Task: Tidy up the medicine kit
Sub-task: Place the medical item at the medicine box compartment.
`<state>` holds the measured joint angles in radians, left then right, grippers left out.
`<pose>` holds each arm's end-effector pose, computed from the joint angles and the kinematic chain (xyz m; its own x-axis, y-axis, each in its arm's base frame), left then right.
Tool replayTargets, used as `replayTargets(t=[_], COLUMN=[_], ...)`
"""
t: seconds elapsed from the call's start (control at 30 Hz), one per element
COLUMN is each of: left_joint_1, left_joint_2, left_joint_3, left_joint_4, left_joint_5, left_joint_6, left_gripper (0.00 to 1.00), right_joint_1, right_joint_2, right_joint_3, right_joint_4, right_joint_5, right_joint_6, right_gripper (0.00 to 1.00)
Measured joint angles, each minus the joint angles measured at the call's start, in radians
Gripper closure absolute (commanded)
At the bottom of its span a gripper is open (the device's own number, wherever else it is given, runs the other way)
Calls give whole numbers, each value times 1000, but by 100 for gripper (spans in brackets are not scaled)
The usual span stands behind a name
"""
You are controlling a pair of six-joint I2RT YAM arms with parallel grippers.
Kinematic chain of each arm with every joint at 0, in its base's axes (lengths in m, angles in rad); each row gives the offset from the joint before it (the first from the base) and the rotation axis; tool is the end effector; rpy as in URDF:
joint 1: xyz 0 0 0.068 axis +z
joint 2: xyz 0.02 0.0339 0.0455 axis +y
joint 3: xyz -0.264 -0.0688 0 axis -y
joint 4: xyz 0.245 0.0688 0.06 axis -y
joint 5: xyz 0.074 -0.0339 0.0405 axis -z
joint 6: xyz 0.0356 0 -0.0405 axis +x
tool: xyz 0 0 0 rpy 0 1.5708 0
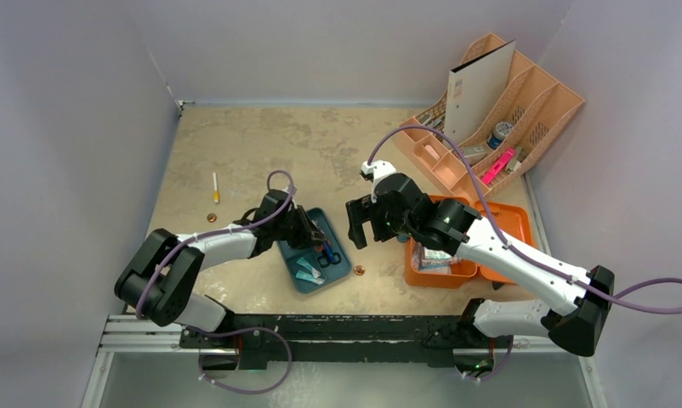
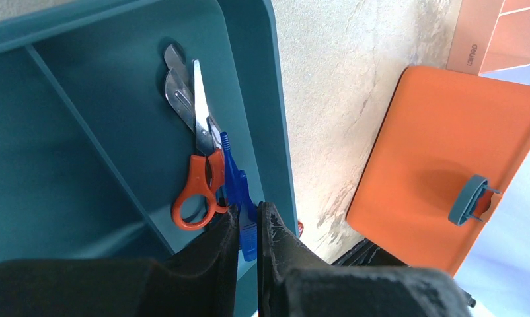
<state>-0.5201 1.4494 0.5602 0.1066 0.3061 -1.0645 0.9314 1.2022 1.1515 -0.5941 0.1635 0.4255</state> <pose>0.2251 -0.1413 0.1470 -0.8733 -0.4608 -0.1580 -0.2154 0.6562 -0.7232 0.1597 0.2050 0.3417 -0.6214 -0.1532 -0.7683 -0.5024 0.8304 0.2408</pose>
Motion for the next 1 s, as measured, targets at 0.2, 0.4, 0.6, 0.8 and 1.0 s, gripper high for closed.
replayTargets(t=[0.2,0.4,0.6,0.8,1.0], left_joint_1=[-7,-14,-20,-20,-24], left_joint_2=[5,27,42,36,-24], left_joint_3=[0,0,0,0,1], left_joint_4=[12,43,51,34,-37], left_joint_5=[0,5,5,2,-37], left_joint_6=[0,0,-2,0,9], left_gripper=[94,93,87,73,64], right_joint_1=[0,0,0,0,0], right_joint_2=[2,3,10,17,21], right_joint_3=[0,0,0,0,0], right_joint_4=[0,0,0,0,0], right_joint_5=[0,-1,-1,-2,-2], right_joint_6=[0,-1,-1,-2,-4], right_gripper=[1,1,1,1,1])
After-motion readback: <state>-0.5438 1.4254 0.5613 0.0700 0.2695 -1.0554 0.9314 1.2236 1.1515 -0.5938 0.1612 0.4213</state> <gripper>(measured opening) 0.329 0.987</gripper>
